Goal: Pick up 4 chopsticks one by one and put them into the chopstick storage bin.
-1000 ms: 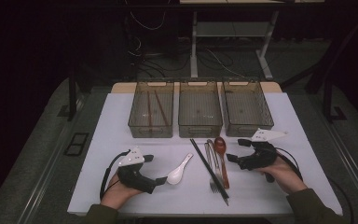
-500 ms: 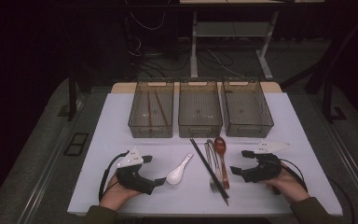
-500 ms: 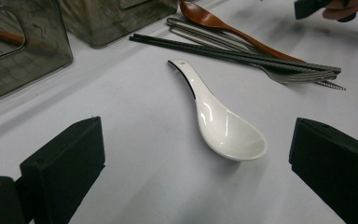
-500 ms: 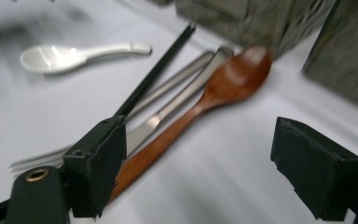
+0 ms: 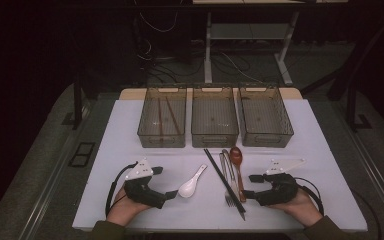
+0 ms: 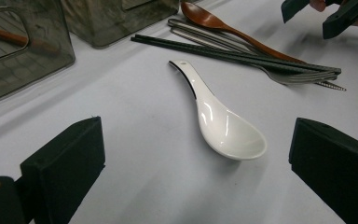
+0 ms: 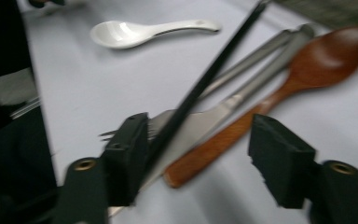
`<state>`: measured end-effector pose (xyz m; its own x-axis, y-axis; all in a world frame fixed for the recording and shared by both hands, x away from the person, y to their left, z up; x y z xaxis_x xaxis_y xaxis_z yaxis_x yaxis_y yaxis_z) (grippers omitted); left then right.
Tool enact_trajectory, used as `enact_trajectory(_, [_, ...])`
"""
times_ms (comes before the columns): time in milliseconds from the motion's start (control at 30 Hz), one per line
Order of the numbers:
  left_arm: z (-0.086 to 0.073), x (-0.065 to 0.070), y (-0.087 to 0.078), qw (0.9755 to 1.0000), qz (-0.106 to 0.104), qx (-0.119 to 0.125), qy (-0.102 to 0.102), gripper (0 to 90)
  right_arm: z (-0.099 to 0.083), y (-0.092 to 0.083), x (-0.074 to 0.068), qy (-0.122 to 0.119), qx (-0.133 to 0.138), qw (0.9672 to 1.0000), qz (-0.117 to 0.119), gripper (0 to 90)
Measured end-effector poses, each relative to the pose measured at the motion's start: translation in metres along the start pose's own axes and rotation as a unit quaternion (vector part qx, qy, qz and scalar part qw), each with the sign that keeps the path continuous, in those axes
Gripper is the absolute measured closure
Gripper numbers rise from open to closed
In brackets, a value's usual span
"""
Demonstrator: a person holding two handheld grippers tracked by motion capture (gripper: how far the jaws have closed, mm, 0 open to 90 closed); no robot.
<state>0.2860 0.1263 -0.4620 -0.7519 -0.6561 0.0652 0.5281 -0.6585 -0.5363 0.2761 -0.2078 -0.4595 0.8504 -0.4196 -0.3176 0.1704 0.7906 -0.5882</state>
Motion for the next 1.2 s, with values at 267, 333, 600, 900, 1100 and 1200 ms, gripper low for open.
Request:
enact_trajectory(267, [0.0,0.001,0.0,1.0,-0.001,-0.002,0.001,2.7,0.0,0.017,-0.011,-0.005,-0.027,0.9993,0.026,53.6])
enact_trajectory(333, [0.0,0.001,0.0,1.0,-0.002,-0.002,0.001,2.7,0.0,0.02,-0.013,-0.007,-0.032,0.999,0.031,56.2])
enact_trajectory(600, [0.0,0.001,0.001,1.0,-0.003,-0.004,0.003,2.8,0.0,0.029,-0.015,-0.009,-0.046,0.9984,0.031,62.4])
enact_trajectory(900, [0.0,0.001,0.001,1.0,-0.004,-0.004,0.003,2.8,0.005,0.04,-0.011,-0.001,-0.053,0.9985,0.013,66.9])
enact_trajectory(1100, [0.0,0.001,0.001,1.0,-0.004,-0.004,0.004,2.7,0.008,0.046,-0.009,0.0,-0.059,0.9983,0.002,69.0])
enact_trajectory(1200, [0.0,0.001,0.001,1.0,-0.004,-0.003,0.004,2.7,0.008,0.046,-0.008,-0.004,-0.06,0.9982,-0.003,70.6])
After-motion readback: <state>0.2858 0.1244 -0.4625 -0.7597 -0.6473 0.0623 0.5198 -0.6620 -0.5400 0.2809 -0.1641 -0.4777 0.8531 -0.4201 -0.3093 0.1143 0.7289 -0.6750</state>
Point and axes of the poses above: each handheld gripper's, and its own axes: y roughly forward along the jaws, z roughly out of its top, x roughly to its right, the point moved 5 cm from there along y, roughly forward along the jaws, and after that the axes turned 9 degrees about z, right-handed, at the moved point
